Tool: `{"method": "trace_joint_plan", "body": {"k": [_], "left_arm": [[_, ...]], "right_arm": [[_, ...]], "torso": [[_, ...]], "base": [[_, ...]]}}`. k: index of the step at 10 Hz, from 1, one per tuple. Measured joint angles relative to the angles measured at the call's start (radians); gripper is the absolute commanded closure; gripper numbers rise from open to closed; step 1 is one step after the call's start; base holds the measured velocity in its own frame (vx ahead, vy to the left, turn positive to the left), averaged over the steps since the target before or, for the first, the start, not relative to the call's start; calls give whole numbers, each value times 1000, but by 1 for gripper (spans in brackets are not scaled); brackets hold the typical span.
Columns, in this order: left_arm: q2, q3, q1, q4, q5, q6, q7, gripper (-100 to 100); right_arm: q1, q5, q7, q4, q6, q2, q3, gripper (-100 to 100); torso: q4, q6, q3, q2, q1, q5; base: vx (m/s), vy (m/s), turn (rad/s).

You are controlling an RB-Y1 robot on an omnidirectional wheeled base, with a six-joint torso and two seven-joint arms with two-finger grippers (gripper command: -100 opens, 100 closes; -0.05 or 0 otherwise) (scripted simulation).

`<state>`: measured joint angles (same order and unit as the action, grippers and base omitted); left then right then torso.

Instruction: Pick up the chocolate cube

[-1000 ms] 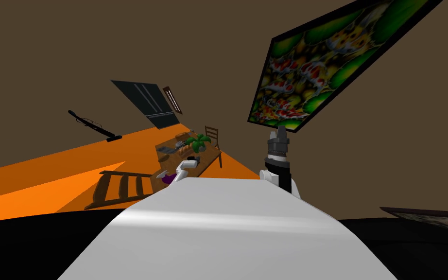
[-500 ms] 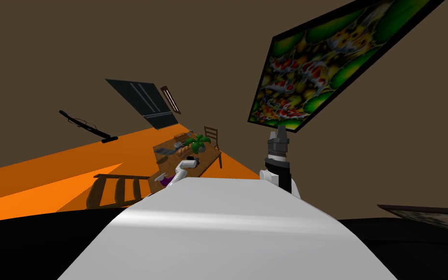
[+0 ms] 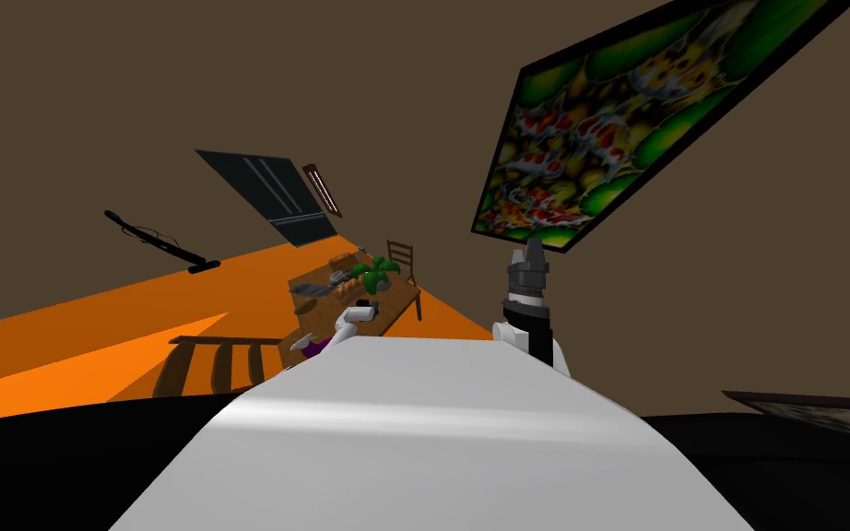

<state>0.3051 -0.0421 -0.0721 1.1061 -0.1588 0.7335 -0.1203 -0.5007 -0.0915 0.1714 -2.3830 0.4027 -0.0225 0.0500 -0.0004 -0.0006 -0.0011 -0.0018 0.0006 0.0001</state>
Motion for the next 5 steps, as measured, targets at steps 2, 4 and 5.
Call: {"method": "trace_joint_plan", "body": {"k": [2, 4, 5], "left_arm": [[0, 0, 0, 0, 0, 1, -1, 100], [0, 0, 0, 0, 0, 0, 0, 100], [0, 0, 0, 0, 0, 0, 0, 0]], "right_arm": [[0, 0, 0, 0, 0, 0, 0, 0], [0, 0, 0, 0, 0, 0, 0, 0], [0, 0, 0, 0, 0, 0, 0, 0]], "torso": [[1, 0, 1, 1, -1, 0], [1, 0, 1, 1, -1, 0], [1, 0, 1, 1, -1, 0]], "base": [[1, 0, -5], [0, 0, 0], [0, 0, 0]]}}
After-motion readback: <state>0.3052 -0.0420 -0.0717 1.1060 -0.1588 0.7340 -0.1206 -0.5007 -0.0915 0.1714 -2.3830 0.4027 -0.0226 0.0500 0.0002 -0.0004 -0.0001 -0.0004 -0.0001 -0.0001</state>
